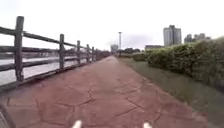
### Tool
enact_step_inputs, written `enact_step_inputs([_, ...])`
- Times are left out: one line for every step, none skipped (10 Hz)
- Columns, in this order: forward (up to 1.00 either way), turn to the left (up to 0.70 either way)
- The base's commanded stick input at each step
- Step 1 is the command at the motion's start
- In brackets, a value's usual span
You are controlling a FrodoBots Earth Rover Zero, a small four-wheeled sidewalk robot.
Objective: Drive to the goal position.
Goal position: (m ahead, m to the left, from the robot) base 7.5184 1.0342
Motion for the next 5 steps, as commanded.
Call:
enact_step_inputs([0.85, 0.03])
enact_step_inputs([0.85, 0.03])
enact_step_inputs([0.85, 0.03])
enact_step_inputs([0.85, 0.04])
enact_step_inputs([0.85, 0.04])
